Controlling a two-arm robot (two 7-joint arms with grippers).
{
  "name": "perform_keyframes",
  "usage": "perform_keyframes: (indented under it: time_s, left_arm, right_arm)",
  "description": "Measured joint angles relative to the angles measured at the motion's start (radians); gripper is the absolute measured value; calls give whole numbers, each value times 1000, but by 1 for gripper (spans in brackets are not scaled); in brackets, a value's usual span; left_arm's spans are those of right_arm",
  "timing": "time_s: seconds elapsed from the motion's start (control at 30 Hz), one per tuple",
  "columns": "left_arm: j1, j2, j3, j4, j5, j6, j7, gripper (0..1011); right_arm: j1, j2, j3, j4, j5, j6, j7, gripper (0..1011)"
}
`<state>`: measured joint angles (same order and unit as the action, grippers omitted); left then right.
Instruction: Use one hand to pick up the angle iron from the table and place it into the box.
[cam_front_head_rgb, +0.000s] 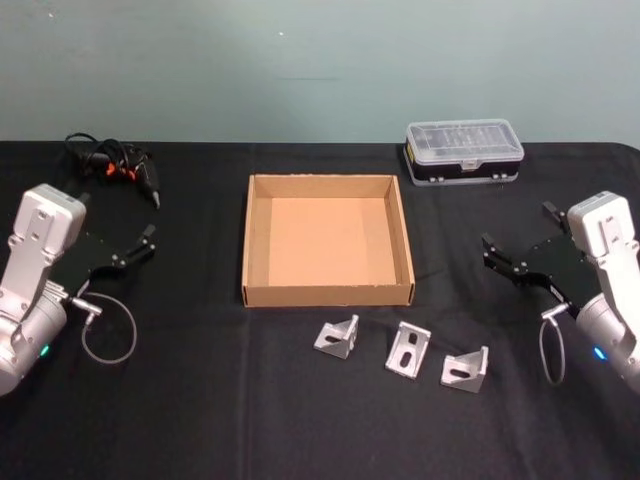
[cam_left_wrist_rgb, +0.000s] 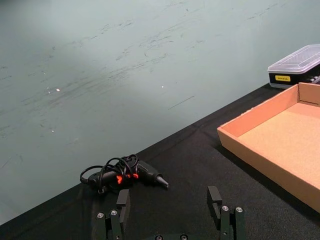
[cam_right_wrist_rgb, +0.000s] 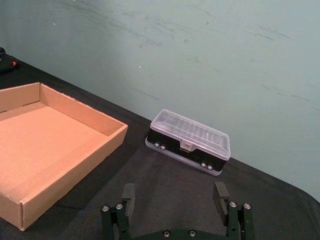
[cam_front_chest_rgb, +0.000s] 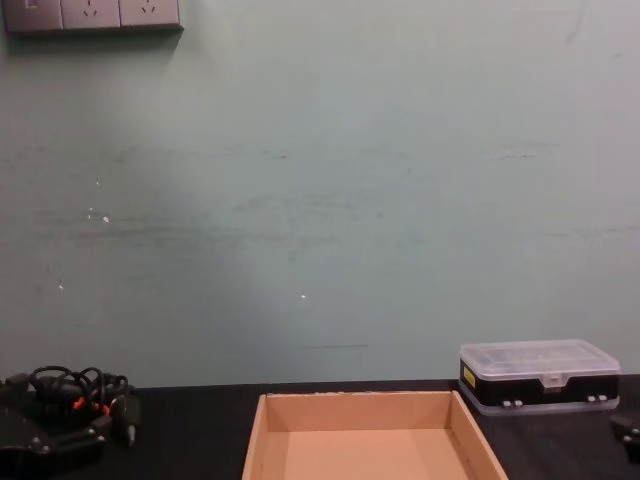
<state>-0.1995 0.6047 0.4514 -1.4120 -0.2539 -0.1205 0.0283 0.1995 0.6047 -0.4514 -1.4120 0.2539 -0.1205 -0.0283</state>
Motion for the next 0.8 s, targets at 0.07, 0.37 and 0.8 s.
perform_keyframes:
  time_s: [0.07, 0.37, 0.8]
  left_arm:
    - [0, 0, 0, 0, 0, 0, 0, 1011]
    - [0, 0, 0, 0, 0, 0, 0, 1011]
    - [0, 0, 0, 0, 0, 0, 0, 1011]
  right_arm:
    - [0, 0, 0, 0, 0, 0, 0, 1000]
    - [0, 0, 0, 0, 0, 0, 0, 1002]
    - [-41, 6, 27, -46, 0, -8, 9, 1002]
